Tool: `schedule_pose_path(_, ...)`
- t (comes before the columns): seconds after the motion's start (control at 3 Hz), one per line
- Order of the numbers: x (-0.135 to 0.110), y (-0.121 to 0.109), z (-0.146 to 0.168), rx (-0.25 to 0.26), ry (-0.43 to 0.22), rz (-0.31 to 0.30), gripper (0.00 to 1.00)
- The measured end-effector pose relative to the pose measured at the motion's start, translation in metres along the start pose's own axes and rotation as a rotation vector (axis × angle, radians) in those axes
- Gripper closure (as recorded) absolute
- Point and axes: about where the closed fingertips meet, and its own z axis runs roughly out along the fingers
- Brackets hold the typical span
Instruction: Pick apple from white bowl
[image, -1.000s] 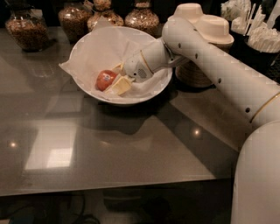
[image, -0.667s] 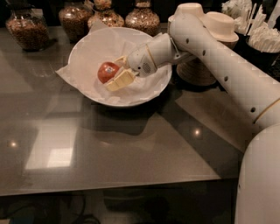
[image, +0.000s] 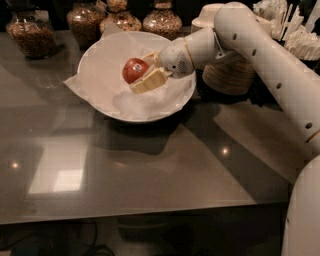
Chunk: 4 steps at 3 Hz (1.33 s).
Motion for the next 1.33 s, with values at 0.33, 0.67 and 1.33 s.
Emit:
schedule_pose_path(0.33, -0.021, 0.009, -0.037, 0.029, 0.053, -0.039, 1.0)
schedule_pose_path(0.67, -0.049, 0.024, -0.068, 0.061, 0.108, -0.101, 1.0)
schedule_pose_path(1.33, -0.064, 0.034, -0.082, 0.072, 0.133, -0.134, 1.0)
